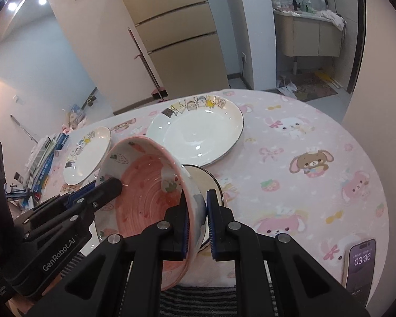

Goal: Organize plates and bowls

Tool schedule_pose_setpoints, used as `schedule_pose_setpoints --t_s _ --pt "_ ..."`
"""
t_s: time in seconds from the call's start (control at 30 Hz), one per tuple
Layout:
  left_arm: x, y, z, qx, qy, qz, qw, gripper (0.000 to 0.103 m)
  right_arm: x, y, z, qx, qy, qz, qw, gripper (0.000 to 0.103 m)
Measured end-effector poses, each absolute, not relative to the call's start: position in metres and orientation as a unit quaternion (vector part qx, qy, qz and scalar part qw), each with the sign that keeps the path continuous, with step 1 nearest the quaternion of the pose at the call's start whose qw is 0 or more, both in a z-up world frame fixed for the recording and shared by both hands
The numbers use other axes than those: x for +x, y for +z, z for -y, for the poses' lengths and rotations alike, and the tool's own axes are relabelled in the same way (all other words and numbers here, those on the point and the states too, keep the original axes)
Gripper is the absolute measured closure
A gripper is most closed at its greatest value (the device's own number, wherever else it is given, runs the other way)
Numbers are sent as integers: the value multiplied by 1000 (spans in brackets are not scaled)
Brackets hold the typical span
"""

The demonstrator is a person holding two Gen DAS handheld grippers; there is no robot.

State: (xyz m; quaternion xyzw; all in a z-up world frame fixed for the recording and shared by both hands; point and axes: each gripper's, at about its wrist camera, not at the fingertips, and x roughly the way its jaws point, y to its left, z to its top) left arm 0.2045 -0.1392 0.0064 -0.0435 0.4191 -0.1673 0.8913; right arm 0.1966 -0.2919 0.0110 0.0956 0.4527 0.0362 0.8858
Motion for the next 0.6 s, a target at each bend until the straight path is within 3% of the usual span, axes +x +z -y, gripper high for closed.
schedule_pose_setpoints --t_s 0.6 --pt "215 -20 147 -7 -143 -440 887 90 209 -11 280 45 29 -439 897 90"
